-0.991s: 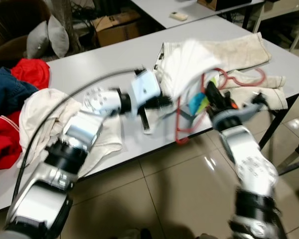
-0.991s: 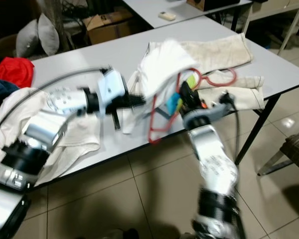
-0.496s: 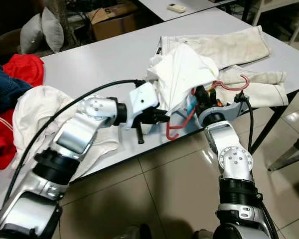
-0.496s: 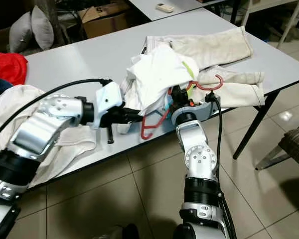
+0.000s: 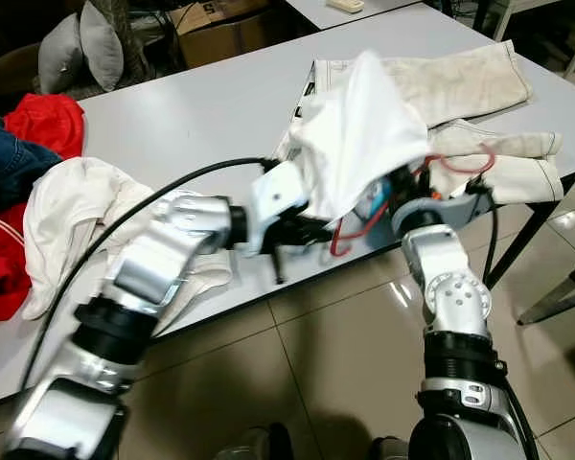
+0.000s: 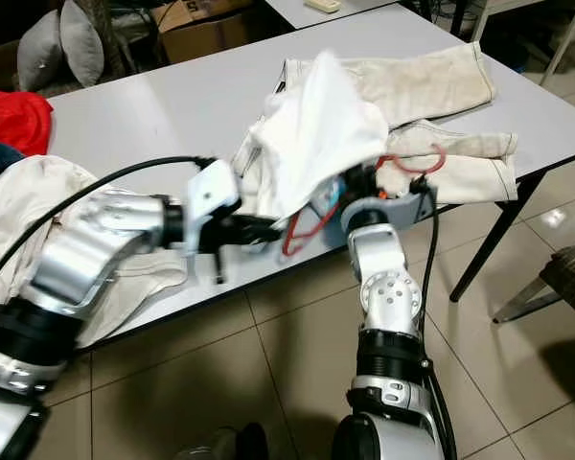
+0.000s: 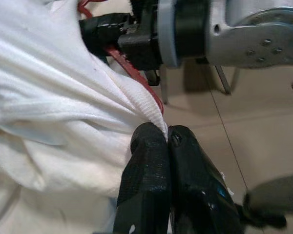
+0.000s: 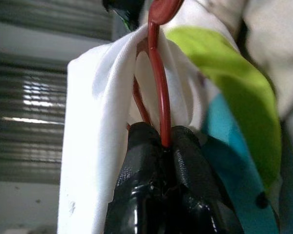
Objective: Hang hanger
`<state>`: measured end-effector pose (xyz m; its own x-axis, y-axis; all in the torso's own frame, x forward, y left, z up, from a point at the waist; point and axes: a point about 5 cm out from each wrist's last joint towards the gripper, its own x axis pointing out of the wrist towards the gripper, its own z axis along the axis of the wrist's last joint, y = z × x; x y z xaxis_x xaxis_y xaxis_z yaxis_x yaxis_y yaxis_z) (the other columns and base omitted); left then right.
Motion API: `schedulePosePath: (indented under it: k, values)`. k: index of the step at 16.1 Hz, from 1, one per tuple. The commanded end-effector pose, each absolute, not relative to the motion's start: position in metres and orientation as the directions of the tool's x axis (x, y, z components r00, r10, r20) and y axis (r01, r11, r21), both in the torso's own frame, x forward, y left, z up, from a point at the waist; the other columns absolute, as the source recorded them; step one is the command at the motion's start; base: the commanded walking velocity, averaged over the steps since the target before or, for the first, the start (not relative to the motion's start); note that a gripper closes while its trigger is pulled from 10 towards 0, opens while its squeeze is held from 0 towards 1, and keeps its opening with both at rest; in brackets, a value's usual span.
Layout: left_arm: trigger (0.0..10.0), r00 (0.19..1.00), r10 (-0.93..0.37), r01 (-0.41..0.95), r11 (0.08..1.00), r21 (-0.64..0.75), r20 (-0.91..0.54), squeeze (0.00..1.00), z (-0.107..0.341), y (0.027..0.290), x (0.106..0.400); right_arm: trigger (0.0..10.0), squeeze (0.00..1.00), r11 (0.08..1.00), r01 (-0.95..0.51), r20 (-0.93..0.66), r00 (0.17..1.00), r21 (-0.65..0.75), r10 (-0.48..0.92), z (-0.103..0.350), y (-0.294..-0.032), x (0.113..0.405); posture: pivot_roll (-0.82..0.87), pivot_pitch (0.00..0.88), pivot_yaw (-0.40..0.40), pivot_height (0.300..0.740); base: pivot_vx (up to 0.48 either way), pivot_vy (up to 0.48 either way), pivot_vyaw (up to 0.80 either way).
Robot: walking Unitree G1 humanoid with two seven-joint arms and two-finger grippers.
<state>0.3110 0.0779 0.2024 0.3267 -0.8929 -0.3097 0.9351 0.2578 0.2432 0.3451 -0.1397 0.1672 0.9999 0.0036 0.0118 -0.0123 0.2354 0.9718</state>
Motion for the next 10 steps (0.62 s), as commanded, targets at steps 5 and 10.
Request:
schedulePosePath:
  k: [5,10]
  values:
    - [0.0,0.595,-0.793,0.768,0.514,0.382,-0.13,0.0,0.223,0.082,0.345,10.0,0.0,0.552,-0.254,0.103,0.951,0.794,0.29,0.206,-0.102,0.325,-0.1,0.081,0.131,0.74,0.0,0.0,0.0]
    - [0.0,0.847,-0.497,0.322,0.762,0.561,0.19,0.0,0.326,0.127,0.404,10.0,0.0,0.613,-0.495,0.281,0.865,0.615,0.416,0.244,-0.115,0.288,-0.12,0.048,0.163,0.74,0.0,0.0,0.0]
